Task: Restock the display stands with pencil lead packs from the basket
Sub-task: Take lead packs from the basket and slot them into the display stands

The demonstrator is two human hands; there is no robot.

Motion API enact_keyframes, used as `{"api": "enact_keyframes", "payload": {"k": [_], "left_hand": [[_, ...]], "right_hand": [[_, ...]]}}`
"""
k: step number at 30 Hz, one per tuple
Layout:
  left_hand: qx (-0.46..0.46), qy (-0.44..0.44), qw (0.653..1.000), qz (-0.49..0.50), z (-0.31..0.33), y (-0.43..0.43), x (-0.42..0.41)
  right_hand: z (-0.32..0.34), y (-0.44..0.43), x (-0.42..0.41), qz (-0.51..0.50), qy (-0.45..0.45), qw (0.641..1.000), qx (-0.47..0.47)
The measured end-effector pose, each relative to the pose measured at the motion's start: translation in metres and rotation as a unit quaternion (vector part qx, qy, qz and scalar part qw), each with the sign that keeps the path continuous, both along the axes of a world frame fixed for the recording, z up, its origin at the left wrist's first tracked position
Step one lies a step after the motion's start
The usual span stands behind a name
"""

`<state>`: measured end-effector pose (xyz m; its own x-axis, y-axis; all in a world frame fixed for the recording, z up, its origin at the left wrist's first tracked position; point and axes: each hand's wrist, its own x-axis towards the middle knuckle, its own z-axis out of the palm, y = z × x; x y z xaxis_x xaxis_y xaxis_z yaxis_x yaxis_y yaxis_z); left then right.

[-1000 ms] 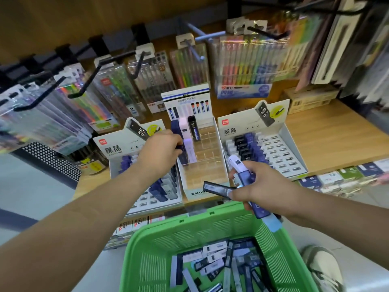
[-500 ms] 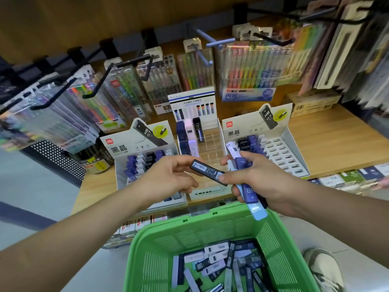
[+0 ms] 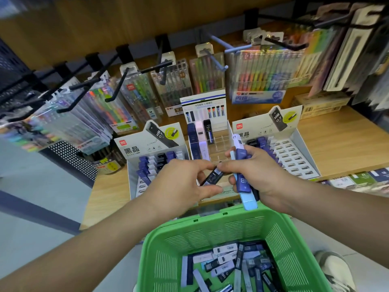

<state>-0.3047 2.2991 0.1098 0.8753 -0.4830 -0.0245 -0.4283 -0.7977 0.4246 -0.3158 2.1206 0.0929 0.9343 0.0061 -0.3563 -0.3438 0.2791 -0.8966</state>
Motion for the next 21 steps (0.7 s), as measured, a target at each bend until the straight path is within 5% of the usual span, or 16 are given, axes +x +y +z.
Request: {"api": "enact_keyframes", "payload": {"k": [3, 7, 12, 17, 21], "left_hand": [[0.043, -0.022, 0.999, -0.009, 0.005, -0.002, 0.003], [-0.217, 0.194, 0.954, 0.077, 0.010, -0.003, 0.008], [-0.406, 0.265, 0.864, 0.137, 0.012, -0.010, 0.006], [-0.449, 0.290, 0.832, 0.145, 0.007, -0.016, 0.005], [-0.426, 0.272, 0.846, 0.170, 0.005, -0.014, 0.009]], "right_hand": [[0.002, 0.001, -0.001, 0.006, 0.000, 0.999, 0.032], [0.004, -0.002, -0.007, 0.045, 0.005, 0.998, 0.053], [0.003, -0.002, -0.008, 0.069, 0.025, 0.996, 0.046], [0.002, 0.003, -0.006, 0.082, 0.003, 0.996, 0.027], [-0.002, 0.000, -0.008, 0.106, -0.003, 0.994, -0.008]]}}
